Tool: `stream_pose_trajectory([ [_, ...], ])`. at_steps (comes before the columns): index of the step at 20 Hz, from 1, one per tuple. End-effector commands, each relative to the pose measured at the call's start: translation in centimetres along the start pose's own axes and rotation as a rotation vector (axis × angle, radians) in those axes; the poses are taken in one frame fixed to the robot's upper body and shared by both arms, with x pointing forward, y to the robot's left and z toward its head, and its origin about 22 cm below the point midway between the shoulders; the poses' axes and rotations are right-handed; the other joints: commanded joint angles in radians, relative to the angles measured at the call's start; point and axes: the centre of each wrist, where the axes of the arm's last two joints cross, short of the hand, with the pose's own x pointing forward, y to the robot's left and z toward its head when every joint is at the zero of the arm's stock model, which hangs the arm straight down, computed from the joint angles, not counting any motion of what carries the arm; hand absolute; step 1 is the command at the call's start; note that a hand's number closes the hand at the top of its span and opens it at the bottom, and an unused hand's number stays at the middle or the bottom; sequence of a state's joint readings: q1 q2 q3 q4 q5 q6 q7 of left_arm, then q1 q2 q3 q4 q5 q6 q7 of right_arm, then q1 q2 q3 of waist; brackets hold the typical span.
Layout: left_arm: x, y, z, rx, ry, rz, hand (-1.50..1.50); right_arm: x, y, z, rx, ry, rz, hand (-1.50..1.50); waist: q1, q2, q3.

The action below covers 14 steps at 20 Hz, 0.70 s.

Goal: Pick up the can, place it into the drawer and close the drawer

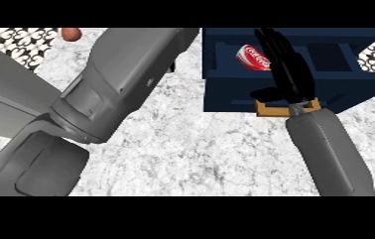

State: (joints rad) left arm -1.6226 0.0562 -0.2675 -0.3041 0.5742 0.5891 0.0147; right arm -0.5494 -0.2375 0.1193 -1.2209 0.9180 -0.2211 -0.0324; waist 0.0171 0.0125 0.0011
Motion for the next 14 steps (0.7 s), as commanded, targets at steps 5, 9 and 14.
stream_pose_trajectory([
  [5,0.6,2.8,-0.8,0.029,-0.011,-0.012,-1.5,-0.3,4.4,-2.7,-0.064,0.041,0.099,-1.5,0.026,-0.005,0.0],
  [9,-0.6,3.6,-0.7,0.013,0.012,-0.015,-1.5,-1.2,2.4,-5.8,-0.156,0.072,0.126,-1.5,0.051,-0.006,-0.001],
  [14,-0.6,5.7,-0.9,0.008,0.034,-0.018,-1.5,-0.1,2.9,-7.6,-0.186,0.07,0.159,-1.5,0.07,-0.008,-0.001],
])
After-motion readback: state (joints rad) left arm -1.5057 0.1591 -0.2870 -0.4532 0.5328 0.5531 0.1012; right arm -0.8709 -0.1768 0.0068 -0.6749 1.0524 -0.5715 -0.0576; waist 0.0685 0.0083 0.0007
